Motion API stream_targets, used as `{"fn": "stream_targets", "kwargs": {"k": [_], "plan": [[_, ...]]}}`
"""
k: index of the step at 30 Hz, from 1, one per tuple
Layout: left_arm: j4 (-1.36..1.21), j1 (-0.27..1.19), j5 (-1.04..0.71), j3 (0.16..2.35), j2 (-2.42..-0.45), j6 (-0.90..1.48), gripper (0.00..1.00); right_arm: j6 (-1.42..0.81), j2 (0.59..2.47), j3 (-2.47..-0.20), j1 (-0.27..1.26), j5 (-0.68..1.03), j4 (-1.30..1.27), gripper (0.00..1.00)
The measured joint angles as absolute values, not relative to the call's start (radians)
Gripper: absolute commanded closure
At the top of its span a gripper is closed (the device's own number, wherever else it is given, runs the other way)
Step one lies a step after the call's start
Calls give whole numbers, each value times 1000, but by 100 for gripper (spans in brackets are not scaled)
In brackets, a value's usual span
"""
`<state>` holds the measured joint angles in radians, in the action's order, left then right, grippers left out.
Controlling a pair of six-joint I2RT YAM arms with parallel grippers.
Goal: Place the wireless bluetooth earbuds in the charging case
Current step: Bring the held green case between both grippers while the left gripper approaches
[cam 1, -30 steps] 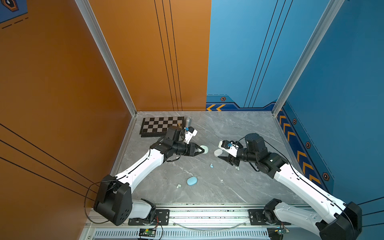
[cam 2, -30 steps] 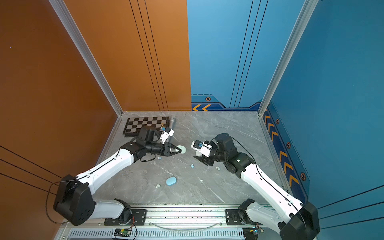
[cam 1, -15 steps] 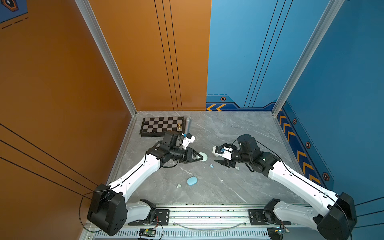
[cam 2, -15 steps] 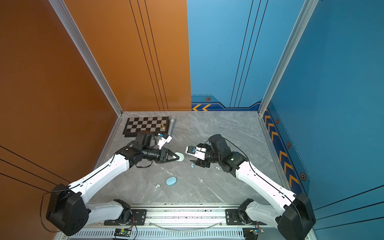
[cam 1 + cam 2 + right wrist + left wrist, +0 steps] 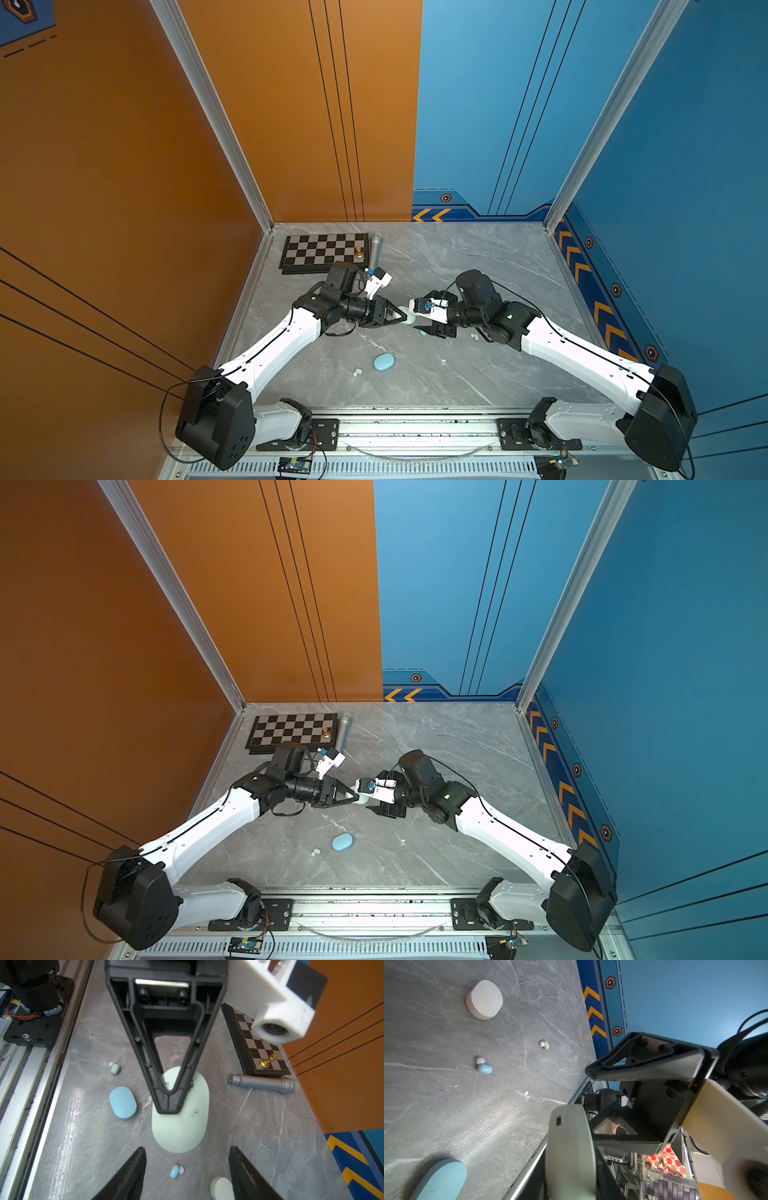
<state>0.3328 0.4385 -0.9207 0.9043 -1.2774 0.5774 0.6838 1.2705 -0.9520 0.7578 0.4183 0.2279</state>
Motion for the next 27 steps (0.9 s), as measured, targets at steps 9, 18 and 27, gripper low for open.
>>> {"fn": "stream_targets", "kwargs": {"k": [9, 18, 27], "plan": [[334, 439, -921, 904, -1277, 577, 91, 671, 1341, -978, 796, 414, 179, 54], [333, 429, -920, 904, -1277, 576, 73, 654, 1359, -994, 797, 413, 173, 70], [301, 426, -859, 886, -1192, 476, 49, 632, 1345, -1013, 756, 466, 210, 74]]}}
